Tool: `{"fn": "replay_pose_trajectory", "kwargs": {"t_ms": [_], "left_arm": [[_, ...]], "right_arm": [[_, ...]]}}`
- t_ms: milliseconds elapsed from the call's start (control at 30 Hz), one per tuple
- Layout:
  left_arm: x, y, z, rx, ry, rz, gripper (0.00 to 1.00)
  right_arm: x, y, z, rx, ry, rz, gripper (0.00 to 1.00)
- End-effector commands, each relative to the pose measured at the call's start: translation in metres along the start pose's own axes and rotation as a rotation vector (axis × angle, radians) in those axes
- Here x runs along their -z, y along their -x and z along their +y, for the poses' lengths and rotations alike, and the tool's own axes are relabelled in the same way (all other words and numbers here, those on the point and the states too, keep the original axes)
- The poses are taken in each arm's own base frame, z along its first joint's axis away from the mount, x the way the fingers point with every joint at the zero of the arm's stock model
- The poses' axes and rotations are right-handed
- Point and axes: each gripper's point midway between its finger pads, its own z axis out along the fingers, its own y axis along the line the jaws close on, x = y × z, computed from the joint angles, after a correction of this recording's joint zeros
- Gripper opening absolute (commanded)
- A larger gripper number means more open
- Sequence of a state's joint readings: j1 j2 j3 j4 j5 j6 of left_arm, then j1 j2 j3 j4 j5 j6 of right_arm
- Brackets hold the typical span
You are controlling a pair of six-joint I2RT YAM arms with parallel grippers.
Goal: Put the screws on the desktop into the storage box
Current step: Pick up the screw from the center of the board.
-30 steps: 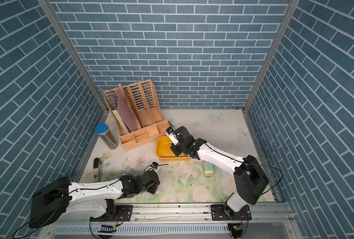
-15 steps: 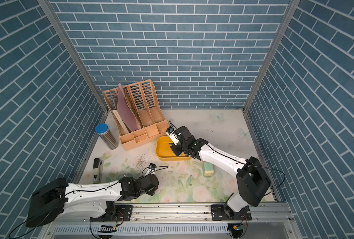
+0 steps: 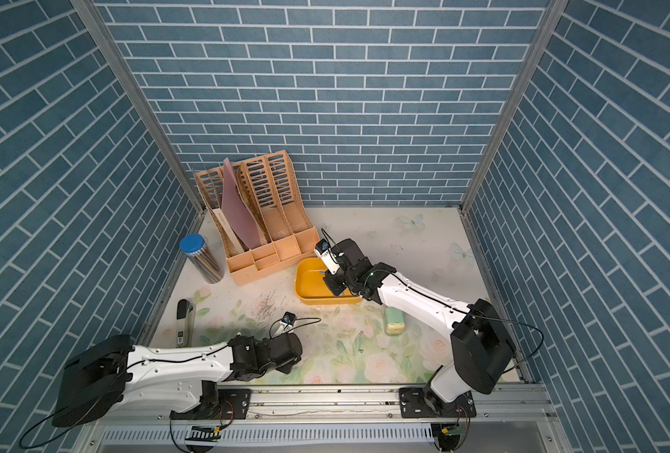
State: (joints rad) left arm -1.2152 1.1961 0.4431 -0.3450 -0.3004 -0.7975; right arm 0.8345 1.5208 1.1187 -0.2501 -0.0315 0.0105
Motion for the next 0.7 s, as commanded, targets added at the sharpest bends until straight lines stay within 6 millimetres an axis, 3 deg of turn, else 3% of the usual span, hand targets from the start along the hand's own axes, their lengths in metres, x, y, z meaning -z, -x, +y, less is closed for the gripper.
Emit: {"fn": "replay_pose_trajectory", "kwargs": {"t_ms": [0, 267, 533, 667], "left_arm": [[0.005, -0.004, 0.007, 0.002, 0.023, 0.013, 0.38], [0.001, -0.006, 0.003, -0.015, 0.008, 0.023, 0.31], [-0.003, -0.015, 0.004, -0.033, 0.019, 0.065, 0.30], [-0.004, -0.019, 0.007, -0.033, 0.022, 0.068, 0.24]], "right_arm": [[0.009, 0.003, 0.001, -0.002, 0.007, -0.020, 0.17], [0.009, 0.003, 0.003, -0.001, 0.016, -0.020, 0.17], [0.012, 0.005, 0.003, -0.001, 0.019, -0.027, 0.17], [0.013, 0.005, 0.004, -0.001, 0.019, -0.029, 0.17]]}}
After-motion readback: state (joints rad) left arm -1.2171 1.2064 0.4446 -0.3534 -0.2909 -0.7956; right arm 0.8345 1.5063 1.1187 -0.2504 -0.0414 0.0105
